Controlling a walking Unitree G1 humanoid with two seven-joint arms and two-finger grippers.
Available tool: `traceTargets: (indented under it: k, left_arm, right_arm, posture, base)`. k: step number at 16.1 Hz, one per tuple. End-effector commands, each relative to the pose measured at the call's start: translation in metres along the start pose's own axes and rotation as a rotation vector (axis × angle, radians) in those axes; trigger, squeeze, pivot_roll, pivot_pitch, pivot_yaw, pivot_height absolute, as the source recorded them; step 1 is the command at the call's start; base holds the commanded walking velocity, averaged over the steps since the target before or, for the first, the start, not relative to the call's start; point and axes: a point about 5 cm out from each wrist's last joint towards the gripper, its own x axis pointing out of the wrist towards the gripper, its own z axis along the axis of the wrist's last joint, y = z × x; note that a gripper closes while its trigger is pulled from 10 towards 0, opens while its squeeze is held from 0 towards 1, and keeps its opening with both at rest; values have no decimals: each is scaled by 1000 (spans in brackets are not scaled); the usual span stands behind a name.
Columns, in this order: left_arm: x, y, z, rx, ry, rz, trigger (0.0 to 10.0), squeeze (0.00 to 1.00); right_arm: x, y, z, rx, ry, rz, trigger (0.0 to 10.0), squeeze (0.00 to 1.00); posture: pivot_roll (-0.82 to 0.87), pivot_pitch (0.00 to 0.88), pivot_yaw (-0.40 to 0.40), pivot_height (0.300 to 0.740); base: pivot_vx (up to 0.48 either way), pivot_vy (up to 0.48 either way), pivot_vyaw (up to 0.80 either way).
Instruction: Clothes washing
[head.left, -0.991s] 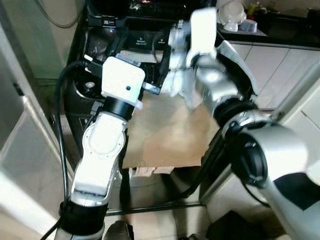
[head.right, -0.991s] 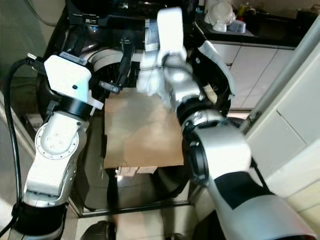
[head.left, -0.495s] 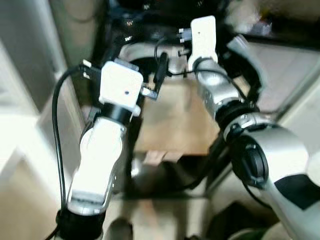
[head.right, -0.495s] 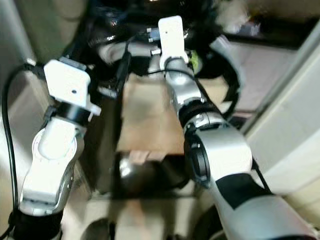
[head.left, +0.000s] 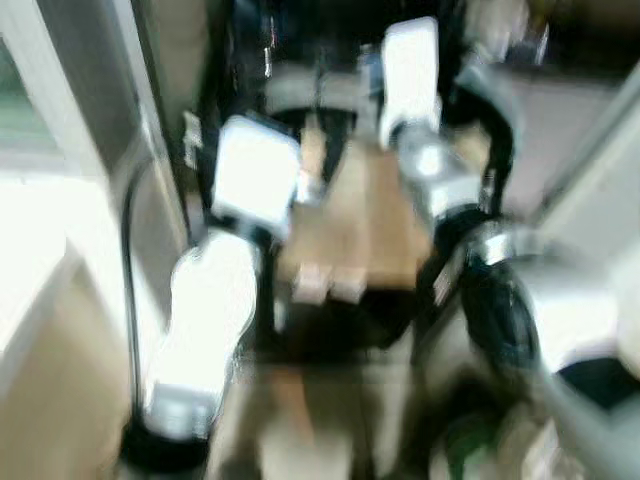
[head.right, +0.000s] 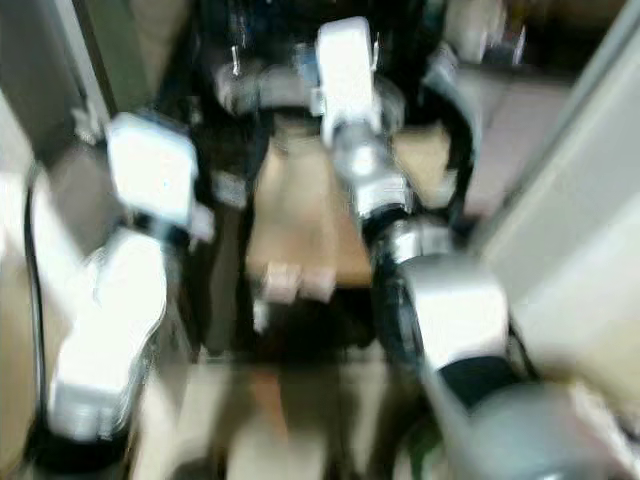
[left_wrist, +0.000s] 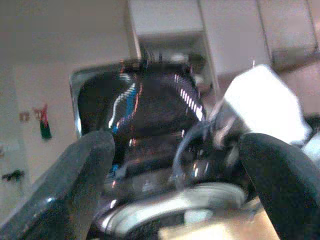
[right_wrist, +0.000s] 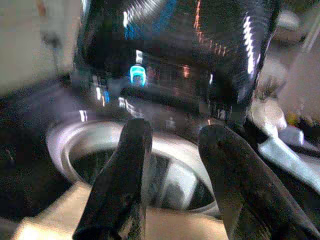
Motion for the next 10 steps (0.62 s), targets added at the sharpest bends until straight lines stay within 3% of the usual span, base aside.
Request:
traceTargets:
  k: [1, 2, 3, 6, 8, 9, 10]
  left_arm:
    - [1, 1, -7, -18, 31, 9, 10000, 0]
    - [0, 3, -14, -33, 57, 17, 10000, 0]
    - [-4, 5, -25, -47, 95, 21, 10000, 0]
    - [-16, 7, -42, -80, 167, 19, 10000, 0]
    - [-23, 2, -52, -91, 206, -20, 10000, 0]
    - [-24, 1, -54, -89, 213, -27, 10000, 0]
    - [-30, 4, -58, -77, 239, -35, 10000, 0]
  right_arm:
    - [4, -24, 30, 23, -188, -59, 10000, 0]
    - [-1, -31, 28, 35, -234, -71, 10000, 0]
    - [-14, -39, 10, 25, -253, -85, 10000, 0]
    - [-57, -59, -40, 33, -197, -183, 10000, 0]
    - [-102, -55, -88, -1, -91, -177, 10000, 0]
    - [-110, -53, -95, -9, -82, -166, 10000, 0]
    - [-132, -48, -111, -24, -54, -123, 10000, 0]
  posture:
    - [115, 0, -90, 740]
    - [93, 0, -84, 740]
    - [49, 0, -74, 740]
    - [-14, 0, -31, 740]
    - [-38, 0, -6, 740]
    - [-40, 0, -2, 740]
    - [-41, 0, 14, 740]
  base:
    - [0, 0, 0]
    - [0, 0, 0]
    - [0, 0, 0]
    - [0, 0, 0]
    - [0, 0, 0]
    - [0, 0, 0]
    - [0, 0, 0]
